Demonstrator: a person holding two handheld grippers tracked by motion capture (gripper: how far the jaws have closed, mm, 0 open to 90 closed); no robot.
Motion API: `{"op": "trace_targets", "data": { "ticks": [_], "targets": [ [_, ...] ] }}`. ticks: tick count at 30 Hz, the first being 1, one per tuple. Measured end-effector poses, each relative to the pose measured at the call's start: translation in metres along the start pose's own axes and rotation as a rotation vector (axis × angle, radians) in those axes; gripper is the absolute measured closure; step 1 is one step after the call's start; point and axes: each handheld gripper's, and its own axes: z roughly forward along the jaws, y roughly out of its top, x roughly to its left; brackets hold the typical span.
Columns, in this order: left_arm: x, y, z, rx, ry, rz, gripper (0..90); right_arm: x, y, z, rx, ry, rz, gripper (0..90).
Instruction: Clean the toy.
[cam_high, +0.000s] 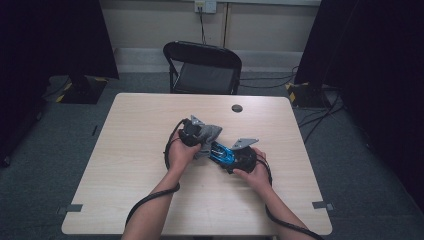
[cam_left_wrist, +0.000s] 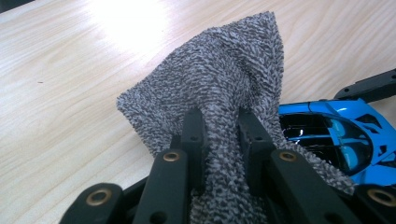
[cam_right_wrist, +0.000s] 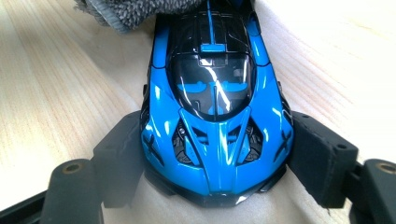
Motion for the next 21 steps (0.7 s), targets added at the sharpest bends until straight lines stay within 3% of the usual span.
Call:
{"op": "trace_targets", "data": {
  "ticks": [8,15,21],
  "targets": [
    [0.006,-0.001,0.000,-0.009,0.009,-0.027,75.4,0.000,0.000,0.000,0.000,0.000,0.001,25.4],
    [0.013,-0.002,-0.003,-0.002,0.032,-0.024,75.5,0.000,0.000,0.000,0.000,0.000,0.001,25.4],
    [0.023,-0.008,-0.005,-0.002,0.034,-0.065,75.6,0.000,0.000,0.000,0.000,0.000,0.001,25.4]
  ]
}}
